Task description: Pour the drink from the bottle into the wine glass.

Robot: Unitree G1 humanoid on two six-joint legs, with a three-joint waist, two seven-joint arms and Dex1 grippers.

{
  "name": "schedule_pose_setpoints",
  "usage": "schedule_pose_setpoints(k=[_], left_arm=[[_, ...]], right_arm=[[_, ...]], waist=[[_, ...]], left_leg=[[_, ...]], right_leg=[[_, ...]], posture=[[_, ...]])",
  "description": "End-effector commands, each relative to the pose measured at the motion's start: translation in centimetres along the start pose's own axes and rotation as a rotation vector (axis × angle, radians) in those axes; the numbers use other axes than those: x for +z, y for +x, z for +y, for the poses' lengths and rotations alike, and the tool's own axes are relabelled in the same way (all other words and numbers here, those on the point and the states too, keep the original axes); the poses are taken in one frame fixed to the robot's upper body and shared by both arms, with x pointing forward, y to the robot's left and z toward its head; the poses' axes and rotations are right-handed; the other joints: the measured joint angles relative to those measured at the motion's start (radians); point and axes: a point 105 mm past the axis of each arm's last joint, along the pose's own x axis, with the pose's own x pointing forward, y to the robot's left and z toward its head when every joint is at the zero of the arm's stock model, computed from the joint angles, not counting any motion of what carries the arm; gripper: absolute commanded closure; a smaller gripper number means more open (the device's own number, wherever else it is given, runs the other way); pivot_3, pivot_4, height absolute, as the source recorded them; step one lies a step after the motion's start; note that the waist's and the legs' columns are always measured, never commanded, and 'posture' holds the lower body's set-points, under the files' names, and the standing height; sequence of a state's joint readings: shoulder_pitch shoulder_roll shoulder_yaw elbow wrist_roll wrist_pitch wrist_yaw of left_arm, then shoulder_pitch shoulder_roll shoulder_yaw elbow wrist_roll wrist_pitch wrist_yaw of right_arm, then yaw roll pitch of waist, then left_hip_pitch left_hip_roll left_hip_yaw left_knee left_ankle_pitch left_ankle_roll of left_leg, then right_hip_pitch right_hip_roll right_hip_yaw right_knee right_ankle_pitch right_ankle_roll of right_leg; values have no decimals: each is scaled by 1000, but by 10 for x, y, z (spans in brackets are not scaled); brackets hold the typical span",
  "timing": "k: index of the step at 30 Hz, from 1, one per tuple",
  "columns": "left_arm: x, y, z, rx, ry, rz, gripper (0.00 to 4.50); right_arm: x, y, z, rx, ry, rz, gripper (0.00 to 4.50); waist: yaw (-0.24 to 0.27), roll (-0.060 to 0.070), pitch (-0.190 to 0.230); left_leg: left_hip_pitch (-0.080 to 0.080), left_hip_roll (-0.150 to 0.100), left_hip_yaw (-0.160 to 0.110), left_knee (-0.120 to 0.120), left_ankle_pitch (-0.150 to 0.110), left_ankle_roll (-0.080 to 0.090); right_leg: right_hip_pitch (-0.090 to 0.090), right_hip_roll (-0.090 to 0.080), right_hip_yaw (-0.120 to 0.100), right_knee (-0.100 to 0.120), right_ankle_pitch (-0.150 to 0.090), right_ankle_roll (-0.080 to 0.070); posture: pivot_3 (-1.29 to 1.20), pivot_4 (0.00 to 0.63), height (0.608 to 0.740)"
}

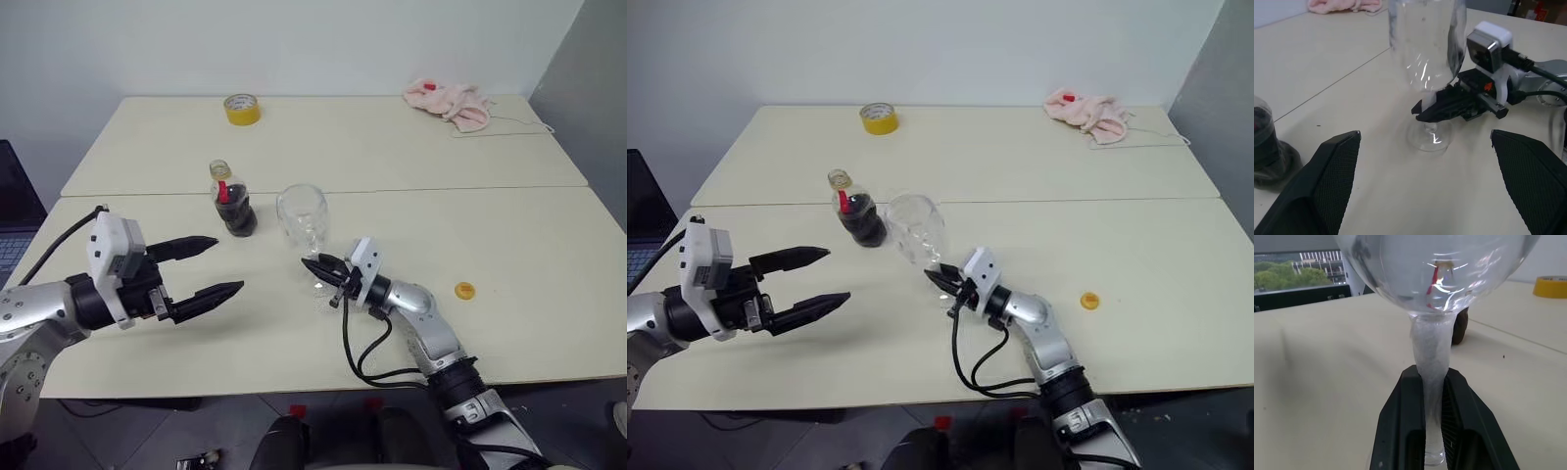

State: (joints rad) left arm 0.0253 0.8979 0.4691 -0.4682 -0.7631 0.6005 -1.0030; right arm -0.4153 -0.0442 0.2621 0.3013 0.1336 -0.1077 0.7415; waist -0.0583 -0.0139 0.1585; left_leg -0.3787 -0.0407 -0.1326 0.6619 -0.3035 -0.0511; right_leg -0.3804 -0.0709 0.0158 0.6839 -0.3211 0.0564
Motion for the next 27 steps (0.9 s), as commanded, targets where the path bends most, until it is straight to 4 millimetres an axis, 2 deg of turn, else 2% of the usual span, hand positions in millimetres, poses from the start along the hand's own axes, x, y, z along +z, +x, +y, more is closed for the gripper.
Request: schedule_pose_setpoints(k=[1,12,13,17,23,24,27], left_arm=[[17,0,-3,-9,57,-26,0],[15,-1,-3,-21,55,-17,0],[15,-2,-2,-19,55,-15,0],[13,-2,-1,-16,56,-10,0],[11,-2,0,-11,58,-7,0],[11,-2,0,-10,58,-7,0],[10,-2,1,-7,58,-7,0]], right_arm=[[16,5,-2,25,-58,-63,4339],[2,3,-5,35,-9,-35,4339],[0,3,-5,37,-4,-30,3628],[-4,2,-6,41,-1,-17,2376],[0,2,-8,45,-14,-26,231],[1,2,-8,45,-16,-27,44],[3,3,-8,43,-23,-32,44]], waist=[[0,0,0],[-1,0,0],[-1,0,0],[-1,0,0],[-1,0,0],[-1,0,0],[-1,0,0]], left_leg=[[0,0,0,0,0,0],[0,0,0,0,0,0],[0,0,0,0,0,0],[0,0,0,0,0,0],[0,0,0,0,0,0],[0,0,0,0,0,0],[0,0,0,0,0,0]], right_leg=[[0,0,0,0,0,0],[0,0,0,0,0,0],[0,0,0,0,0,0],[0,0,0,0,0,0],[0,0,0,0,0,0],[0,0,0,0,0,0],[0,0,0,0,0,0]], posture=[[0,150,740],[0,150,740],[0,150,740],[0,150,740],[0,150,740],[0,150,740],[0,150,740]])
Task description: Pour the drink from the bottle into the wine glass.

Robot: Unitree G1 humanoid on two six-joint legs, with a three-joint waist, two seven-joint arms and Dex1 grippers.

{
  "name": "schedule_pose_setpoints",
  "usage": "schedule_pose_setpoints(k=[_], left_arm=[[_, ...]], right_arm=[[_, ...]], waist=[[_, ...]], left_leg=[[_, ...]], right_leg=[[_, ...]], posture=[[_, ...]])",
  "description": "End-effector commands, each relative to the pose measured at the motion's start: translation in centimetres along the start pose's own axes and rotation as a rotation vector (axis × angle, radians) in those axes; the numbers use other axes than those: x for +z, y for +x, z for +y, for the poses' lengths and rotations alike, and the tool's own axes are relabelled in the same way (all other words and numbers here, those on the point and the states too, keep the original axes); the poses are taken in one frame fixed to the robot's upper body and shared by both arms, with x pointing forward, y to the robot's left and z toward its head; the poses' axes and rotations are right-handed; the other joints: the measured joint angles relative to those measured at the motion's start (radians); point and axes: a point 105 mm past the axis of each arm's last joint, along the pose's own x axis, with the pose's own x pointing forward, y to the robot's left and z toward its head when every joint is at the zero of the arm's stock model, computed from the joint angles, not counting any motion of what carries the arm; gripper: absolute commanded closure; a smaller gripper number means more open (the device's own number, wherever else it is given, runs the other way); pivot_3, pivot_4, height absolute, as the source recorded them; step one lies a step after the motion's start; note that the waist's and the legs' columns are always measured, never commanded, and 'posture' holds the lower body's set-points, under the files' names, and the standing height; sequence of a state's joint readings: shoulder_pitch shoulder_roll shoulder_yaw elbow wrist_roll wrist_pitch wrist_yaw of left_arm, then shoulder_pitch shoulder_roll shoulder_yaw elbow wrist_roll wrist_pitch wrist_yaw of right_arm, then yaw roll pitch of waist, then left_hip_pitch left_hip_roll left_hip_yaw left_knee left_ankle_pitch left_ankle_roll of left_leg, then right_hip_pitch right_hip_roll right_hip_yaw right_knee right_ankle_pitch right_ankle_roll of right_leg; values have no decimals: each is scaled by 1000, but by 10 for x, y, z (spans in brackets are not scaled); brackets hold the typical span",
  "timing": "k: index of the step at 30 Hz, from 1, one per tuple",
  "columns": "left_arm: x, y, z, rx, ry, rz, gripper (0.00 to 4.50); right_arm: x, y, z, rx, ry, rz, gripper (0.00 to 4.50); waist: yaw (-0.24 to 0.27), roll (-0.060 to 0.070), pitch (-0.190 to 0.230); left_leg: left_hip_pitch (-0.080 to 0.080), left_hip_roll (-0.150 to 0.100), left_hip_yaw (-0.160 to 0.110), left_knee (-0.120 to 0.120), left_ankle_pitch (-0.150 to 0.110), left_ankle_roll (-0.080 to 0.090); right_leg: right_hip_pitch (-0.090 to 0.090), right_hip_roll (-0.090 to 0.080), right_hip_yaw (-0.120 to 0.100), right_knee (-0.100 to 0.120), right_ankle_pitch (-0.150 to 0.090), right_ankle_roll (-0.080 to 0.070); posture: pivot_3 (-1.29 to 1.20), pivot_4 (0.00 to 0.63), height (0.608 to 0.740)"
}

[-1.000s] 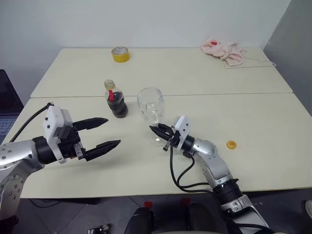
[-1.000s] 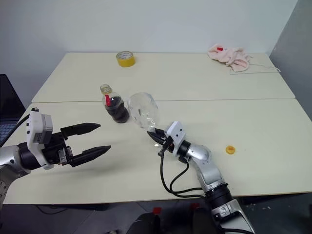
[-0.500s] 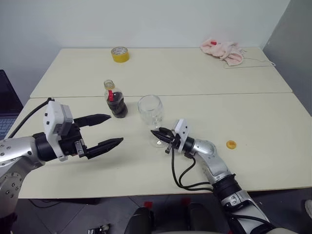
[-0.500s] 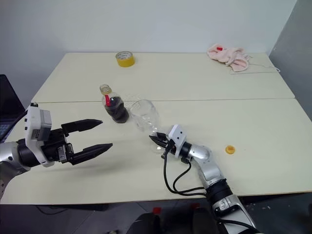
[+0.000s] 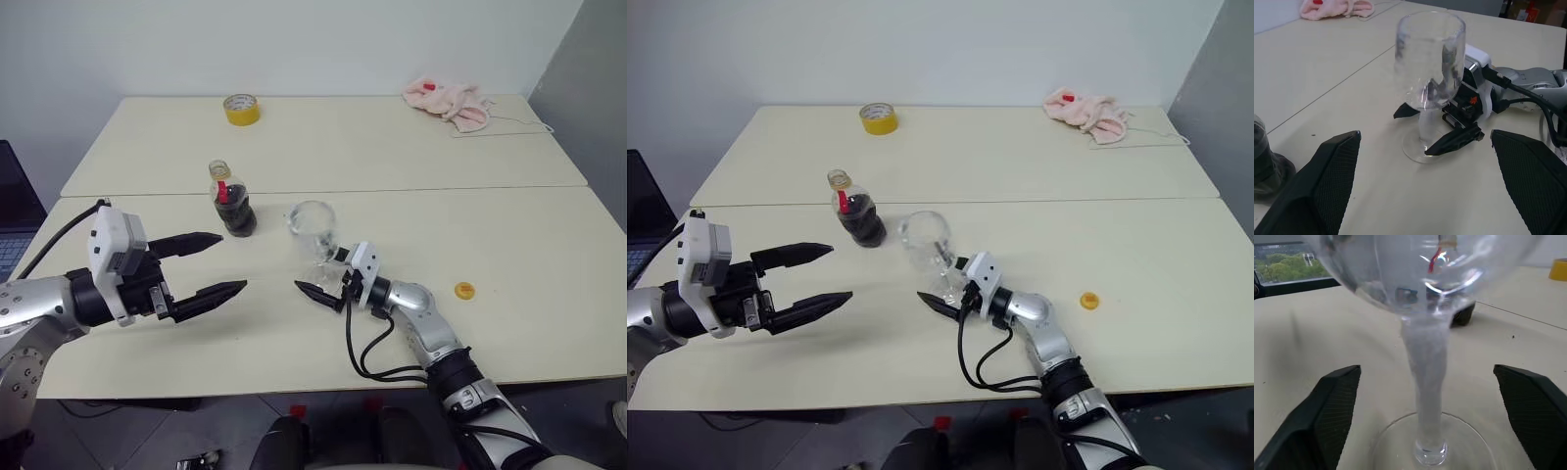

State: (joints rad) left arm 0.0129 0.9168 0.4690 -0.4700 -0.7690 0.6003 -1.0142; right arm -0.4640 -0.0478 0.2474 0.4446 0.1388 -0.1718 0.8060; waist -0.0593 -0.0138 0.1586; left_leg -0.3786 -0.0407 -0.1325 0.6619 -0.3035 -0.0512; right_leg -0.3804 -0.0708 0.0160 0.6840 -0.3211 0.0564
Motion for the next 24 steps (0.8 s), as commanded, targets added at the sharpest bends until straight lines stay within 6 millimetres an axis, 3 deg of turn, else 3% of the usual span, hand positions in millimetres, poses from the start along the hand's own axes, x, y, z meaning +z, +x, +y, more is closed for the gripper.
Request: schedule_pose_setpoints(k=[1,10,24], left_arm=[[6,-2,2,11,38,-11,0],[1,-1,6,38,41,-10,0],[-8,1,15,162,1,-18,0]], right_arm=[[18,3,-4,-2,-41,-63,44],[21,-3,-7,-2,-72,-55,44],[27,-54,-2,40,-108,75,44]], waist=[[0,0,0],[0,0,0],[3,0,0]], left_leg=[[0,0,0,0,0,0],[0,0,0,0,0,0],[0,0,0,0,0,0]], right_leg=[[0,0,0,0,0,0],[0,0,0,0,0,0],[0,0,0,0,0,0]], posture=[[0,150,740],[0,150,740],[0,150,740]])
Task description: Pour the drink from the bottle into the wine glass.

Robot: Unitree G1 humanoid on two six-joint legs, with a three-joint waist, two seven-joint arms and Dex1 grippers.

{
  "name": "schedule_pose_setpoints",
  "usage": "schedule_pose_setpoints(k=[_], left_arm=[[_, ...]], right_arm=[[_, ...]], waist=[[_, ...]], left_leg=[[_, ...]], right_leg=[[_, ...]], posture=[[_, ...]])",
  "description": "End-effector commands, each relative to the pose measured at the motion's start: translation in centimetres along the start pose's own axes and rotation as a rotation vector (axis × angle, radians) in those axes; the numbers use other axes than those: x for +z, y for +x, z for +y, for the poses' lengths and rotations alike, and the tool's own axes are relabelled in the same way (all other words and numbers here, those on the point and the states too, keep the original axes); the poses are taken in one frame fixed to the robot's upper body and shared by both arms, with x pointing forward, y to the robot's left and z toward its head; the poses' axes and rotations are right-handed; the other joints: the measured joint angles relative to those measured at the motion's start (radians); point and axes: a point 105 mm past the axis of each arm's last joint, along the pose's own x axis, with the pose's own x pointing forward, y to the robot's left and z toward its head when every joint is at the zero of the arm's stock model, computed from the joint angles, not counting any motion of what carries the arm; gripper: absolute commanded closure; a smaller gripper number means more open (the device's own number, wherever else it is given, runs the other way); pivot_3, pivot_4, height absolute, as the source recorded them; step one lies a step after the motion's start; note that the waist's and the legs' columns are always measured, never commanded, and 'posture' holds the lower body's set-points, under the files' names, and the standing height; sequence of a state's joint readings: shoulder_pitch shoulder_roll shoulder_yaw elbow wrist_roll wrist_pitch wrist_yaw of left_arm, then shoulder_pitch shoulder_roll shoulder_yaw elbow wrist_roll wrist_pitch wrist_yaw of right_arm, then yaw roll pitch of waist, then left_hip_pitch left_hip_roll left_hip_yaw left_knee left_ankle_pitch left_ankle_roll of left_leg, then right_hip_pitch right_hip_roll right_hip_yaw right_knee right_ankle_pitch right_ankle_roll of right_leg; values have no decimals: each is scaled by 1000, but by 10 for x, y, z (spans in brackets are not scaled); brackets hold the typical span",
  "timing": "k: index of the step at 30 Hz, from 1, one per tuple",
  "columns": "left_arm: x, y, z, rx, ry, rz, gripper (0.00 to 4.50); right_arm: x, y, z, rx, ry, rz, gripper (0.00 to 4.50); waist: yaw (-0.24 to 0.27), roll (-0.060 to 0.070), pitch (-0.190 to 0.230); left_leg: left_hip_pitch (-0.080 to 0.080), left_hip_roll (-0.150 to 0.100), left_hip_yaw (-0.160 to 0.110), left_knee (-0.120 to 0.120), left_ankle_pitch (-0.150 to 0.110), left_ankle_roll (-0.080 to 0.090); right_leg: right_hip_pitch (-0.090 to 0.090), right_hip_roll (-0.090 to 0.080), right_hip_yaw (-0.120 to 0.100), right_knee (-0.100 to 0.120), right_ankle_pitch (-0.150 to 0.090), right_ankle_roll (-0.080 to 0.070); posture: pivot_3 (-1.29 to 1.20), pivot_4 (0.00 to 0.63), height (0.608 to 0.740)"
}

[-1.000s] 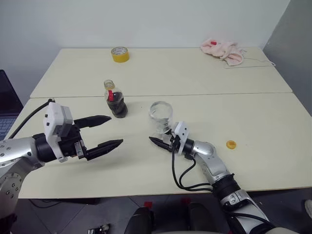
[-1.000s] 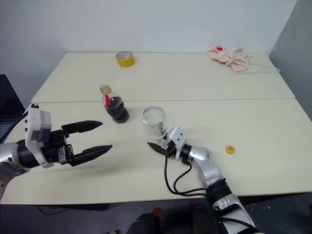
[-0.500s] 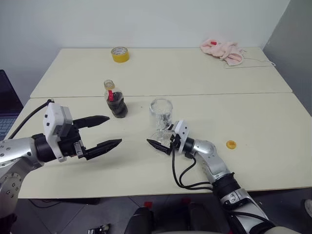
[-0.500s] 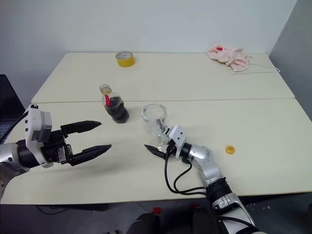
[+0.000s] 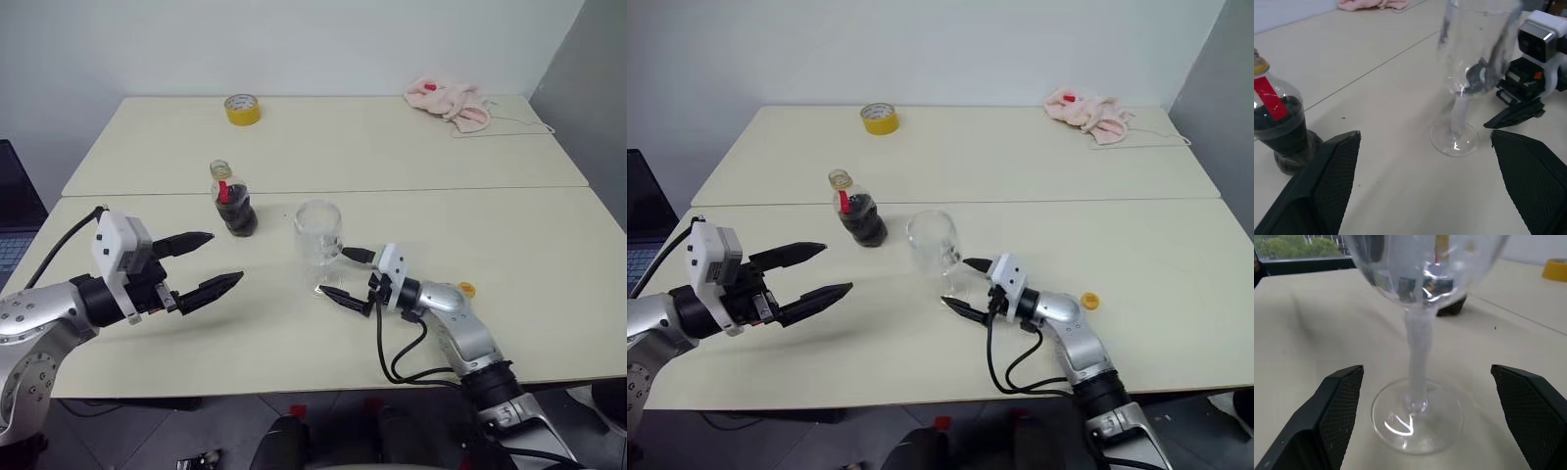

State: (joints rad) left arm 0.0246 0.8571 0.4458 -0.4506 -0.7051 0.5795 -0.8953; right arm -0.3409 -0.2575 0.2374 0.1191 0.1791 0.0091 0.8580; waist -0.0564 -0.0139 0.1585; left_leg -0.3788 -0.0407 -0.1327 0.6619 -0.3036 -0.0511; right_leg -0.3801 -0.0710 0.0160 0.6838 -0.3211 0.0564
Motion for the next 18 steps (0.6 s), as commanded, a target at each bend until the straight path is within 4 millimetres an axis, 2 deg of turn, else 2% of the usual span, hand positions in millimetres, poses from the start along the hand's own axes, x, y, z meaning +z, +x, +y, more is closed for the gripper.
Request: schedule_pose_setpoints(k=[1,5,9,12,14,18], left_arm=[[7,0,1,17,24,-25,0],[2,2,0,61,13,-37,0],[-2,5,0,112,-24,-60,0],[-6,9,12,235,-31,-115,0],[-11,12,21,329,-33,-142,0],[-23,20,19,346,-54,-136,0]], right_arm=[[15,-10,5,27,-46,-13,44],[20,-50,2,-28,-80,65,44],[36,-74,-5,-131,-57,69,44],[50,-94,-8,-185,-60,96,44],[62,-103,-4,-170,-79,107,44],[82,-108,-1,-151,-78,99,44]], waist=[[1,0,0],[10,0,0],[18,0,0],[22,0,0],[28,0,0],[28,-1,0]], left_leg=[[0,0,0,0,0,0],[0,-1,0,0,0,0],[0,0,0,1,0,0],[0,0,0,0,0,0],[0,-1,0,1,0,1],[1,-1,0,1,0,1]], right_leg=[[0,0,0,0,0,0],[0,-1,0,-1,0,0],[1,-1,0,-2,0,0],[2,0,0,-1,0,0],[2,-1,0,-2,0,0],[4,-1,0,-3,0,0]], posture=[[0,150,740],[0,150,740],[0,150,740],[0,150,740],[0,150,740],[0,150,740]])
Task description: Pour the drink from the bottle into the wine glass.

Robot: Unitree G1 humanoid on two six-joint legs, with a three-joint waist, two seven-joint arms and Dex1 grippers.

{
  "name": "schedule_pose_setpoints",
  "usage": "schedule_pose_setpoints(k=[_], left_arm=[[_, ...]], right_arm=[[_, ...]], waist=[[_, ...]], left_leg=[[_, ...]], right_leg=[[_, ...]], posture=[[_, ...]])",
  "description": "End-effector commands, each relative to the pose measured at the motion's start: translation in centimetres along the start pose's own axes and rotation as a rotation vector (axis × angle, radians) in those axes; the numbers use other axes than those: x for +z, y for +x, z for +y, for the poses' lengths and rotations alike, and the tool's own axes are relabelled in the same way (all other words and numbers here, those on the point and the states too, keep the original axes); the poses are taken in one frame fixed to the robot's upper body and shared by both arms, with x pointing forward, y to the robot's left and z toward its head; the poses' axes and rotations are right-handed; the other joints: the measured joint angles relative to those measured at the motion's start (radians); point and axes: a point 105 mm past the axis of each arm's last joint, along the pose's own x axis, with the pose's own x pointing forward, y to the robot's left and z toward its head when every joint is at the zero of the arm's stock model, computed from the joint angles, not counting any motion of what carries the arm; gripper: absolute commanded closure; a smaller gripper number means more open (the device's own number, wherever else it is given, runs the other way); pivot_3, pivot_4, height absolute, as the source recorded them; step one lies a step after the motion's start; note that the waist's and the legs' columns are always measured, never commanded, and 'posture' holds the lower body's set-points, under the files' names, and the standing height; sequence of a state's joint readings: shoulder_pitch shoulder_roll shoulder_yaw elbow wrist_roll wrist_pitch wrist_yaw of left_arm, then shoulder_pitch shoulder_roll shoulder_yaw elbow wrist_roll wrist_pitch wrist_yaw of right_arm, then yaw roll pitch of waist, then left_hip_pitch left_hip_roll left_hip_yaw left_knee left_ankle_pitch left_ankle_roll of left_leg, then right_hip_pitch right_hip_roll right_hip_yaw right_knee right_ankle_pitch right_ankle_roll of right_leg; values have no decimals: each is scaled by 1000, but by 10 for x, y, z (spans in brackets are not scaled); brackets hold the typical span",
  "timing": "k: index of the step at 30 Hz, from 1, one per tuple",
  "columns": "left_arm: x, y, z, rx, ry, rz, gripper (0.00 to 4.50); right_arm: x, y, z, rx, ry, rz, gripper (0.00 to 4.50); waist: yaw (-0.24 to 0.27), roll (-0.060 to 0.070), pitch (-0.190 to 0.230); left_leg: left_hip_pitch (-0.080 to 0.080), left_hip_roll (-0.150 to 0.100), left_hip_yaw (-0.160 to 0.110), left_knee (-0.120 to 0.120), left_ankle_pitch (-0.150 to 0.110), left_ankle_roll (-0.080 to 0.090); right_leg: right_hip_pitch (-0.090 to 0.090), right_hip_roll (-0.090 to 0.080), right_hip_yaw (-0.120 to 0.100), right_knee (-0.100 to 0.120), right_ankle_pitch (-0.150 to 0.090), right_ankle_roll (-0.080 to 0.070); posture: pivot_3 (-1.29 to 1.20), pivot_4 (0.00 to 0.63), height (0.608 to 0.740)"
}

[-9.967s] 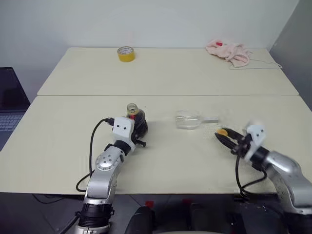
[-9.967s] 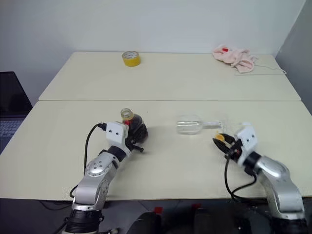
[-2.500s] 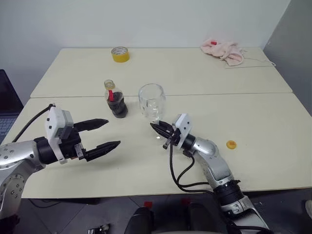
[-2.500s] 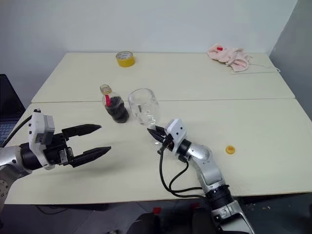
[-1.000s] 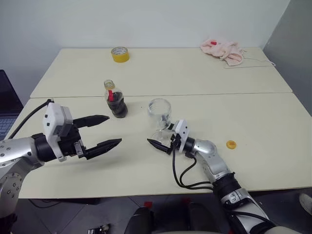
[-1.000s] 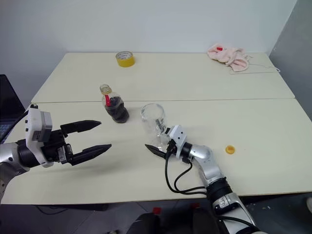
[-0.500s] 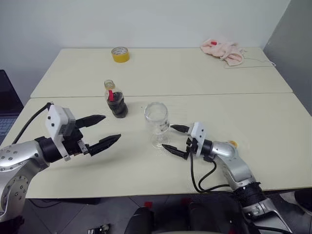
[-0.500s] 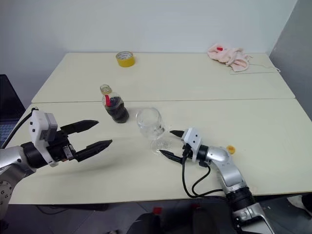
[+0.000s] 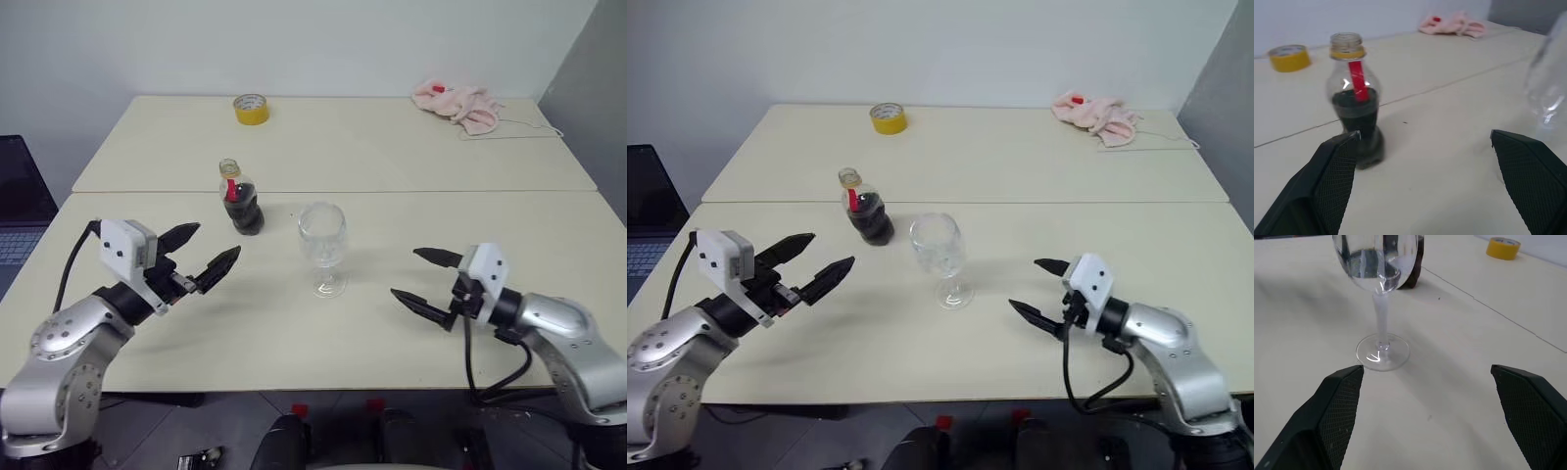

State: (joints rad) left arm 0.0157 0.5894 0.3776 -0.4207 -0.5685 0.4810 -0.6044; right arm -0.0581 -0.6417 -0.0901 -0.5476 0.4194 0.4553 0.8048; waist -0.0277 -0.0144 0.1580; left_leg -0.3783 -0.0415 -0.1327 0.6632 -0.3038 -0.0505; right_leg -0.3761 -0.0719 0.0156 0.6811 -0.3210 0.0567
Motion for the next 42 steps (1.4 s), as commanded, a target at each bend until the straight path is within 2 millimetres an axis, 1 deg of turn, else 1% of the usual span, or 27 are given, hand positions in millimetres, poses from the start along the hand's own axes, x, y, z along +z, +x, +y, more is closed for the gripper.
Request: schedule_pose_setpoints(k=[1,3,6,9,14,16,23,32,37,42], left_arm=[[1,4,-3,17,50,-16,0],[-9,10,1,58,66,23,0],[-15,17,10,126,70,23,0],[-14,24,19,186,53,-11,0],[-15,33,26,265,76,-37,0],[-20,38,26,293,60,-46,0],[-29,57,30,297,52,-48,0],[-30,81,48,311,97,-31,0],[-29,92,51,292,111,-31,0],[-33,102,53,270,112,-21,0]], right_arm=[[27,-5,3,17,-14,-58,44],[40,-7,4,23,-3,-86,44],[50,-6,13,57,-1,-92,44],[54,-4,21,83,5,-75,44],[59,-1,19,48,12,-85,44],[61,0,20,45,10,-92,44],[67,3,22,59,-6,-112,44],[77,4,27,93,-21,-131,44],[77,5,26,95,-26,-130,44],[80,5,26,102,-39,-135,44]], waist=[[0,0,0],[-1,0,0],[0,0,0],[0,-1,0],[0,-1,0],[1,-1,0],[1,-1,0],[1,-1,0],[1,-1,0],[0,-1,0]], left_leg=[[0,0,0,0,0,0],[1,0,0,0,0,0],[2,0,0,0,0,0],[1,0,-1,0,0,0],[2,0,-1,0,0,0],[1,0,-1,0,0,0],[1,-1,-1,0,0,0],[1,-1,-1,1,0,0],[1,-1,-2,1,0,0],[1,-1,-2,1,0,0]], right_leg=[[0,0,0,0,0,0],[1,0,0,0,0,0],[2,0,0,0,0,0],[2,0,-1,0,0,0],[2,0,-1,0,0,0],[2,0,-1,0,0,0],[2,0,-2,0,0,0],[2,0,-2,0,0,0],[2,0,-2,0,0,0],[2,0,-3,0,0,0]], posture=[[0,150,740],[0,150,740],[0,150,740],[0,150,740],[0,150,740],[0,150,740],[0,150,740],[0,150,740],[0,150,740],[0,150,740]])
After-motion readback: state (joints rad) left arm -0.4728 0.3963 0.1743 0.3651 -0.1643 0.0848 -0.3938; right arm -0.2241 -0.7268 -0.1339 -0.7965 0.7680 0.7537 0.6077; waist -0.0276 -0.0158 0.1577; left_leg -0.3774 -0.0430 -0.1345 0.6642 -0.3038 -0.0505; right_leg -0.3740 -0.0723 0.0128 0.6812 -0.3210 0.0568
